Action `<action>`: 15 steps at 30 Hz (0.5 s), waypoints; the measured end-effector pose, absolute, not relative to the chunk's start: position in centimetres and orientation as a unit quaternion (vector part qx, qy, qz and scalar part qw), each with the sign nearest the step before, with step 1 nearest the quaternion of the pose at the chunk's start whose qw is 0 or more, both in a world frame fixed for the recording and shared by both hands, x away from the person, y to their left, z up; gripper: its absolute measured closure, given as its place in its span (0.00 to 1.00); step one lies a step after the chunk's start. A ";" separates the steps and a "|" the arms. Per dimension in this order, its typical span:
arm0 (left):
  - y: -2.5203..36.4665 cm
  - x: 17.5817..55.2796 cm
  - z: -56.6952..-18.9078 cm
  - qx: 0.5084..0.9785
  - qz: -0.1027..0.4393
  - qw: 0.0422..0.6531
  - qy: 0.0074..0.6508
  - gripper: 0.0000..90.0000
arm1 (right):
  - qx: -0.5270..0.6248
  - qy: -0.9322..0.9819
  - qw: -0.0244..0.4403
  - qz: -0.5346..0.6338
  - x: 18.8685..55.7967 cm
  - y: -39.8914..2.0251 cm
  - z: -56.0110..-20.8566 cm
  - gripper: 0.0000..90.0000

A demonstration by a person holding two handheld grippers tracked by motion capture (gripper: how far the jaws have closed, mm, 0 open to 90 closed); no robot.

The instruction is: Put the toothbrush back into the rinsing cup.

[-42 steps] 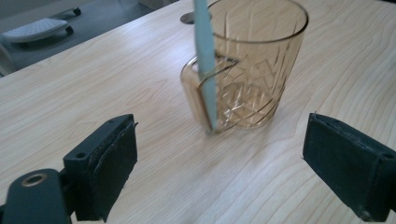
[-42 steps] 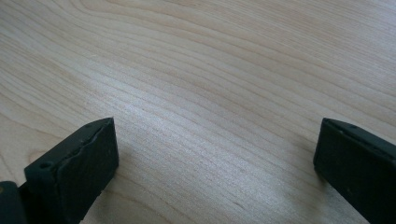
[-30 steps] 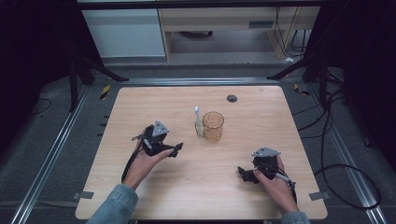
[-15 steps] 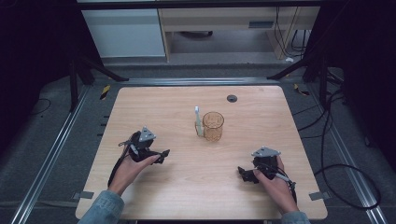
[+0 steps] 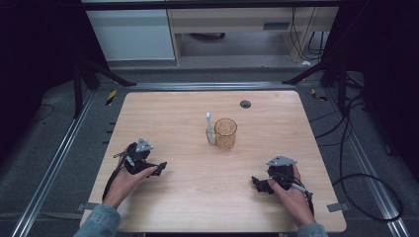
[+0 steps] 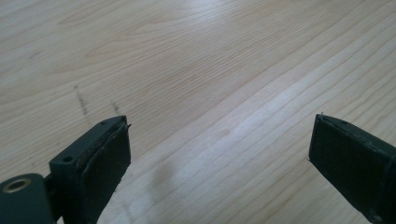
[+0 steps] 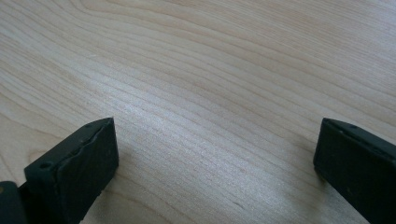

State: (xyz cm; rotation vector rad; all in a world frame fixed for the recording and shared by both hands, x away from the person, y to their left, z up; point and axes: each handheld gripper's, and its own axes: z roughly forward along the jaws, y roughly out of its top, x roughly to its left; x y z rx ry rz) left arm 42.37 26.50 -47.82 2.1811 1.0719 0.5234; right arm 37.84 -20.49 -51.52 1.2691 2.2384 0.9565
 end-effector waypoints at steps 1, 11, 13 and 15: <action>26.7 42.4 -47.9 0.829 0.199 0.322 0.412 0.05 | 0.453 0.799 0.197 0.342 37.8 -20.5 -51.5 0.00; 28.9 43.4 -48.8 0.818 0.204 0.308 0.441 0.05 | 0.453 0.799 0.197 0.341 37.8 -20.5 -51.5 0.00; 29.3 43.6 -49.1 0.815 0.204 0.306 0.448 0.05 | 0.453 0.799 0.196 0.342 37.8 -20.5 -51.5 0.00; 29.5 43.7 -49.4 0.812 0.204 0.306 0.454 0.05 | 0.453 0.799 0.197 0.342 37.8 -20.5 -51.5 0.00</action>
